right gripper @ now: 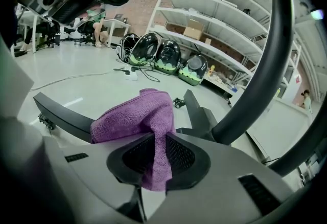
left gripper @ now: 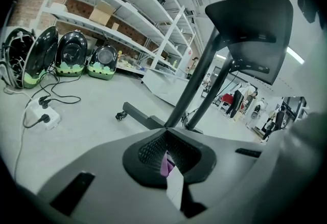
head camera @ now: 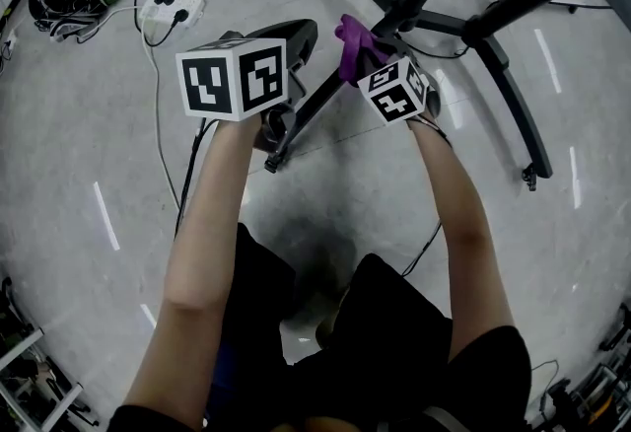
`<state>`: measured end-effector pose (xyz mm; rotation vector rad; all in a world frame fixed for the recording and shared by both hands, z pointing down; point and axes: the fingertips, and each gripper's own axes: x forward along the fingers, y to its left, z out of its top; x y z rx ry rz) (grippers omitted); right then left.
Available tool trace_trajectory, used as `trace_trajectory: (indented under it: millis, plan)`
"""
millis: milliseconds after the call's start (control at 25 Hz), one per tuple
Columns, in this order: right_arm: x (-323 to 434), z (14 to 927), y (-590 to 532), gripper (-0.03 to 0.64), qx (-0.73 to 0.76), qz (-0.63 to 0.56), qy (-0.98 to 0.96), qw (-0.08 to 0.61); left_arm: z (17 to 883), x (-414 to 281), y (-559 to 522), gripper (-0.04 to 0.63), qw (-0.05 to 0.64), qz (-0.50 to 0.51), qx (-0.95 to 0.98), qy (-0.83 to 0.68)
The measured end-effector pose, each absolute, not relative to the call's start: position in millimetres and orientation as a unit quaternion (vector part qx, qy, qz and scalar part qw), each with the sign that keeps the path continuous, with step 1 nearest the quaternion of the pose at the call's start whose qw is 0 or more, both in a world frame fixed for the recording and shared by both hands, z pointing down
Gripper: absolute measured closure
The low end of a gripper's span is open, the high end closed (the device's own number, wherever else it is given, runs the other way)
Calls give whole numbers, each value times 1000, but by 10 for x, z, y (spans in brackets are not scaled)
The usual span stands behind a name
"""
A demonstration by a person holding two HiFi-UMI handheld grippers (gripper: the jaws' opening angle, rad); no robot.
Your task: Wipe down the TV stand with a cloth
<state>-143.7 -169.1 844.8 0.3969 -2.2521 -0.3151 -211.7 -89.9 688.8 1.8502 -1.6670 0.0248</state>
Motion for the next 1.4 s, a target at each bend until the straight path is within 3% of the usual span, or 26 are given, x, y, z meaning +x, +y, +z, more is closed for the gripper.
trace_trajectory:
  millis: [1160, 1400]
  plan:
    - [-1354, 8127, -2129, 539, 224, -167, -873, 400, 6931, -1899, -1043, 588, 324, 1, 720, -613]
    - [-1063, 8205, -2554, 540, 288, -191, -829, 439, 6920, -1886, -1021, 588, 322, 4, 722, -613]
